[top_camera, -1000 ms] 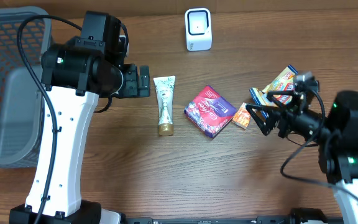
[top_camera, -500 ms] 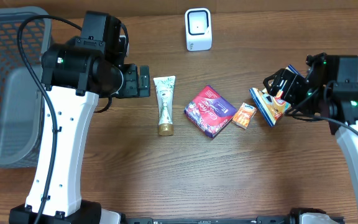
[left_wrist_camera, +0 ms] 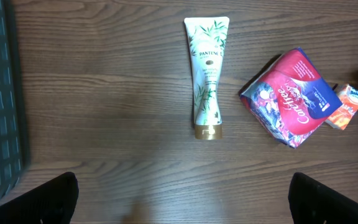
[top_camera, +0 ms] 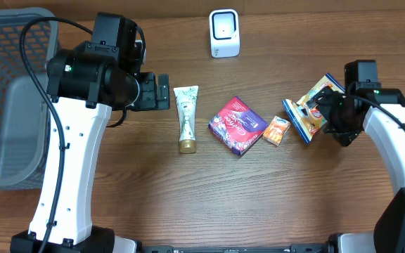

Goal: Scan the item barcode
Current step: 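Reach the right gripper to the yellow snack bag and grasp it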

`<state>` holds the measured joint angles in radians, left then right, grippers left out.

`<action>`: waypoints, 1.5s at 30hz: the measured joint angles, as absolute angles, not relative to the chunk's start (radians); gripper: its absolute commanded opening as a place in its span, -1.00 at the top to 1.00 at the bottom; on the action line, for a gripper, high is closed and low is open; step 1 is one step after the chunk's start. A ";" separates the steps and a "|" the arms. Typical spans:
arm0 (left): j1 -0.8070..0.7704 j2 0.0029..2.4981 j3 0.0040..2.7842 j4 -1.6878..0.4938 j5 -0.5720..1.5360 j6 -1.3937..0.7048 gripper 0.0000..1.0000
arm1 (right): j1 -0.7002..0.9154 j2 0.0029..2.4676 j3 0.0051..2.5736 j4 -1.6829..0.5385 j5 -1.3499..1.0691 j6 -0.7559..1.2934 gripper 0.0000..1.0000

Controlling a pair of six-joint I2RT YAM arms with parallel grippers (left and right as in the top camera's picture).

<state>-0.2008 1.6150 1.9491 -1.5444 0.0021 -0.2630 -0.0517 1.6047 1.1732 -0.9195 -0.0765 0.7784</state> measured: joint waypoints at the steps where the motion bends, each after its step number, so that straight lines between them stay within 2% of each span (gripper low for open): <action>1: -0.201 1.615 1.949 -1.544 0.002 -0.263 -1.00 | -0.065 1.613 1.173 -0.913 -0.069 0.793 -1.00; 23: -0.201 1.615 1.949 -1.544 0.002 -0.263 -0.99 | -0.097 1.807 1.173 -0.749 -0.072 0.861 -1.00; 27: -0.201 1.615 1.949 -1.544 0.002 -0.263 -1.00 | -0.097 1.808 1.173 -0.776 -0.055 0.860 -1.00; 33: -0.201 1.615 1.949 -1.544 0.002 -0.263 -1.00 | -0.097 1.808 1.189 -0.959 -0.047 0.809 -1.00; 38: -0.201 1.615 1.949 -1.544 0.002 -0.263 -1.00 | -0.098 1.810 1.367 -1.111 -0.056 0.728 -1.00; 45: -0.201 1.615 1.949 -1.545 0.002 -0.263 -1.00 | -0.097 1.809 1.499 -1.005 -0.069 0.665 -1.00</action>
